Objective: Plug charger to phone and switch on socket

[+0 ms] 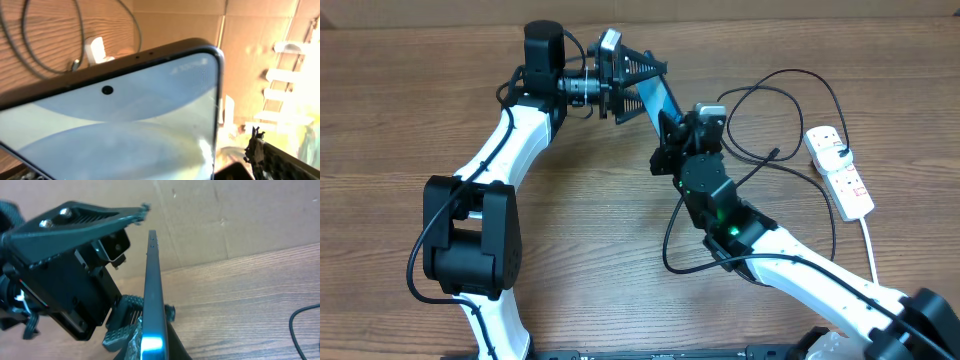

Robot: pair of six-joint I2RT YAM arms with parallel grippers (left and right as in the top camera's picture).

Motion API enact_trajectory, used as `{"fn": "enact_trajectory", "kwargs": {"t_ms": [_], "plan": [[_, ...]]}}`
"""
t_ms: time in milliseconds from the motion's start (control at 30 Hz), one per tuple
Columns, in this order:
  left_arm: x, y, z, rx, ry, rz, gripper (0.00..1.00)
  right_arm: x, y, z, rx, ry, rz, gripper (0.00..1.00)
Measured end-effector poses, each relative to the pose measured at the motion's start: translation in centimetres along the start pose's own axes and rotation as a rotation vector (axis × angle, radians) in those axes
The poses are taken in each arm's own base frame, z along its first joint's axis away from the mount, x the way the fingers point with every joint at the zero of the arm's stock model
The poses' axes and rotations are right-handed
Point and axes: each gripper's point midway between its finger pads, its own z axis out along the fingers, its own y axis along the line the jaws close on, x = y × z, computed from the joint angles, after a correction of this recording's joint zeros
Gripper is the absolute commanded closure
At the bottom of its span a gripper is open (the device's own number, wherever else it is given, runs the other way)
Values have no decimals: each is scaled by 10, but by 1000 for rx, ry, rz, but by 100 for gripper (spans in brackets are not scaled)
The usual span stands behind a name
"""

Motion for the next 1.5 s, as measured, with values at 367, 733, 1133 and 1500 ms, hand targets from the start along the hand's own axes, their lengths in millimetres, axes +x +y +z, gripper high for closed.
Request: {"fn": "enact_trajectory", "kwargs": {"t_ms": [367,733,1133,1500], "plan": [[-6,-12,-1,23,-17,20,0,-13,-1,-10,-5,2,103,96],[-32,-8,-33,6,-130,99,0,-54,-8,-52,-7,-27,284,96],[-58,-6,-102,-16,-273,174,0,-36,-99,-57,198,137,585,96],[15,15,-166,-584,-554,-133,0,-27,-100,-40,113,225,681,96]]}}
